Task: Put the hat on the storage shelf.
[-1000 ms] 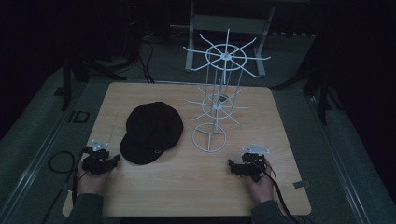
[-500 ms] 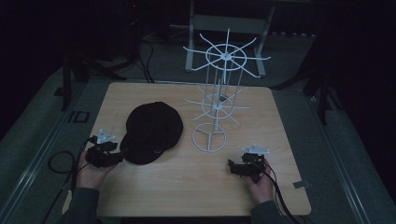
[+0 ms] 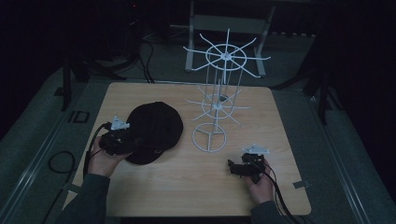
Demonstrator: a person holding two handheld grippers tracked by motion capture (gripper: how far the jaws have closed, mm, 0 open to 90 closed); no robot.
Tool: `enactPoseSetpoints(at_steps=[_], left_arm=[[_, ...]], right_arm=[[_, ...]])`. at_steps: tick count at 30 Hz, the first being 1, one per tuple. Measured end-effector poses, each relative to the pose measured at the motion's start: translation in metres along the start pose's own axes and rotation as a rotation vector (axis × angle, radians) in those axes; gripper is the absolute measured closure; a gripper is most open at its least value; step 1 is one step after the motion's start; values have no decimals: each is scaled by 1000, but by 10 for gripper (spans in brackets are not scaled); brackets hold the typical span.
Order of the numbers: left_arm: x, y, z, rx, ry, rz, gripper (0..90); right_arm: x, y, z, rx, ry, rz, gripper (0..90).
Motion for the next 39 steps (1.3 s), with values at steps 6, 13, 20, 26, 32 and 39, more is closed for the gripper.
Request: enactPoseSetpoints(at_steps=[6,13,20,26,32,39], left_arm=[[-6,-14,-10,4,-5,-2,410],[-12,-25,-23,10,-1,1,359],[-17,-35,-35,28,-10,-1,336],[-20,-42,-47,36,-23,15,261],[-26,-51,-60,52,-40,17,173],[-33,-59,-76,69,-59,17,103]], right_arm=[[0,0,0,0,-1,-2,111],[0,0,0,-2,0,3,111],[0,0,0,0,0,2,111],[0,0,0,0,-1,0,111],[0,0,0,0,-1,0,111],[0,0,0,0,-2,1,111]])
Point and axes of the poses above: each handheld gripper's, and its own axes: z roughly backward along the jaws, y roughly out of its underside, x roughly to its left, the point moved 2 cm from there along -z, roughly forward along the jaws, and after that the axes turned 2 degrees about y, right-handed, at the moved point
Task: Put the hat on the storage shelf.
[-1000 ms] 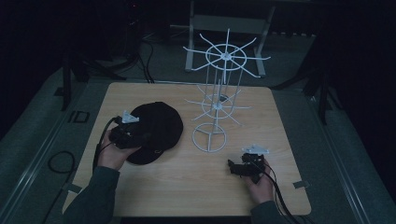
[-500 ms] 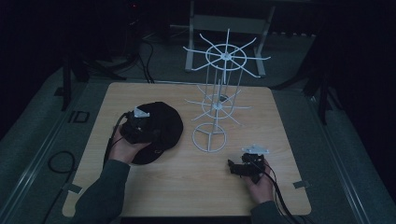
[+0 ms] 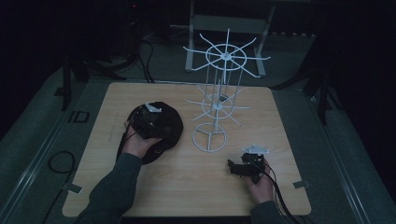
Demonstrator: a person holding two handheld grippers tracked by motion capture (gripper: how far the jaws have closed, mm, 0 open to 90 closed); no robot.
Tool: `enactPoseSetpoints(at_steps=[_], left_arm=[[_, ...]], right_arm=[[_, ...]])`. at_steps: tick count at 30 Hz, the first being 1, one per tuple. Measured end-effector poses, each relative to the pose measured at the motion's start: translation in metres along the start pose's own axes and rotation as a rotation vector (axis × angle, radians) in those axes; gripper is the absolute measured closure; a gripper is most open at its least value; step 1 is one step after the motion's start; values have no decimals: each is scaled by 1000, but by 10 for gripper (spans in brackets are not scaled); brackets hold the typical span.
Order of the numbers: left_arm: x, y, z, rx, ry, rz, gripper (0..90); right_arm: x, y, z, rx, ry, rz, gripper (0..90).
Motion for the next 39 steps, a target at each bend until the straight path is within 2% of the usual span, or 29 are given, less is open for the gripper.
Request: enactPoseSetpoints(at_steps=[2,8,11,13,14,16,20,26,29,32,36,39], left_arm=[[-1,-1,-6,12,-14,5,87],[0,-1,-13,31,-15,21,75],[1,0,-16,19,-18,49,73],[0,2,-19,22,-24,53,80],[-1,4,-22,35,-39,39,104],[-1,4,-22,35,-39,39,127],[-1,9,-26,37,-71,55,183],[3,15,-29,98,-108,56,349],[7,18,-29,108,-122,70,507],[10,21,-29,125,-113,56,652],[12,21,-25,107,-93,56,792],[14,20,-18,64,-74,82,825]], right_arm=[[0,0,0,0,0,0,111],[0,0,0,0,-1,1,112],[0,0,0,0,-1,2,111],[0,0,0,0,-1,2,111],[0,0,0,0,-1,2,111],[0,0,0,0,-1,2,111],[0,0,0,1,-1,1,111],[0,0,0,1,-1,1,111],[0,0,0,0,-1,2,112],[0,0,0,1,-2,0,111],[0,0,0,1,-1,1,111],[0,0,0,1,-1,1,111]])
Point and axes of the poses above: each handheld gripper's, and its own axes: z roughly backward along the jaws, y roughly out of its underside, x roughly to its left, the point moved 2 cm from there along -z, roughly forward along the jaws, and after that the axes turned 2 degrees about y, right-handed, at the moved point
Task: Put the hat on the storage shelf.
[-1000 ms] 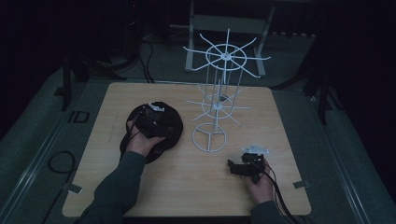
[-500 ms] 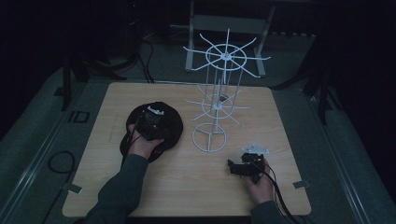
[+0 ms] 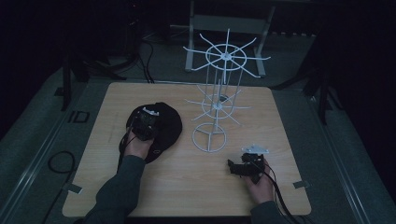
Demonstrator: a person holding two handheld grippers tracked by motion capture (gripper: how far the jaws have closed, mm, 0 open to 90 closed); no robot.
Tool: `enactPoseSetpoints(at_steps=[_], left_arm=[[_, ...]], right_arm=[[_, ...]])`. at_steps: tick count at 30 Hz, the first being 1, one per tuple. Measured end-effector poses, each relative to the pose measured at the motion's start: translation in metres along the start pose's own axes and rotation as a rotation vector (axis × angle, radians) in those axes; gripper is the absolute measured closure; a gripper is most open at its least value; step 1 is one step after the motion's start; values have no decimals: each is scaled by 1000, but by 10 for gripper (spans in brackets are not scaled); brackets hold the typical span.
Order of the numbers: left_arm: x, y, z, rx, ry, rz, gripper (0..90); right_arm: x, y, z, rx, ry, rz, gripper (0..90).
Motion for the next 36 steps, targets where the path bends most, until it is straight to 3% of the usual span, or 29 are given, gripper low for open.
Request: enactPoseSetpoints(at_steps=[13,29,36], left_arm=[[18,-1,33,-132,50,55,832],[32,-3,63,-230,134,70,832],[37,-6,79,-272,142,59,831]], right_arm=[[0,0,0,0,0,1,111],[0,0,0,0,0,1,111],[0,0,0,0,0,-2,111]])
Point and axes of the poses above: each handheld gripper's, and its own axes: z roughly backward along the jaws, y roughly out of its underside, x roughly to its left, the point moved 2 cm from there along -z, roughly forward along the jaws, and after that the axes turned 2 degrees about y, right-handed, at the moved point
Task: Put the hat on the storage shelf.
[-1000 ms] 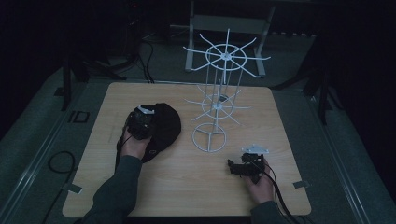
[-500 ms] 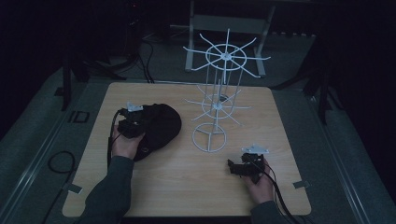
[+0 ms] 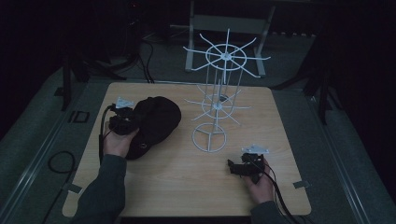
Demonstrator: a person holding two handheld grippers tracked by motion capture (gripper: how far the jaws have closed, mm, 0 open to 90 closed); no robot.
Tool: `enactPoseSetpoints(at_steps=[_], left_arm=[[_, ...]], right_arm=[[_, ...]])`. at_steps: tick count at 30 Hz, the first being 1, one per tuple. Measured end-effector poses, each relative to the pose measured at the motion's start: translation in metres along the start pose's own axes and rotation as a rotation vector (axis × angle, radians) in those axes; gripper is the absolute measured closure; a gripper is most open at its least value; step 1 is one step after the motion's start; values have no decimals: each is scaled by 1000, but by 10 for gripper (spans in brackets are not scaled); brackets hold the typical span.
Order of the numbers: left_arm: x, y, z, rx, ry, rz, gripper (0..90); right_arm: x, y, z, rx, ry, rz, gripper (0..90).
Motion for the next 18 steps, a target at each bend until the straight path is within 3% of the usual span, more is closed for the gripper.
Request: enactPoseSetpoints(at_steps=[18], left_arm=[[4,-21,34,-105,65,-3,831]], right_arm=[[0,0,0,-2,1,0,111]])
Point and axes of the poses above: each handheld gripper's, and its own axes: z roughly backward along the jaws, y roughly out of its underside, x roughly to its left, the point moved 2 cm from there along -z, roughly forward along the jaws, and after that the axes turned 2 degrees about y, right-handed, at the moved point
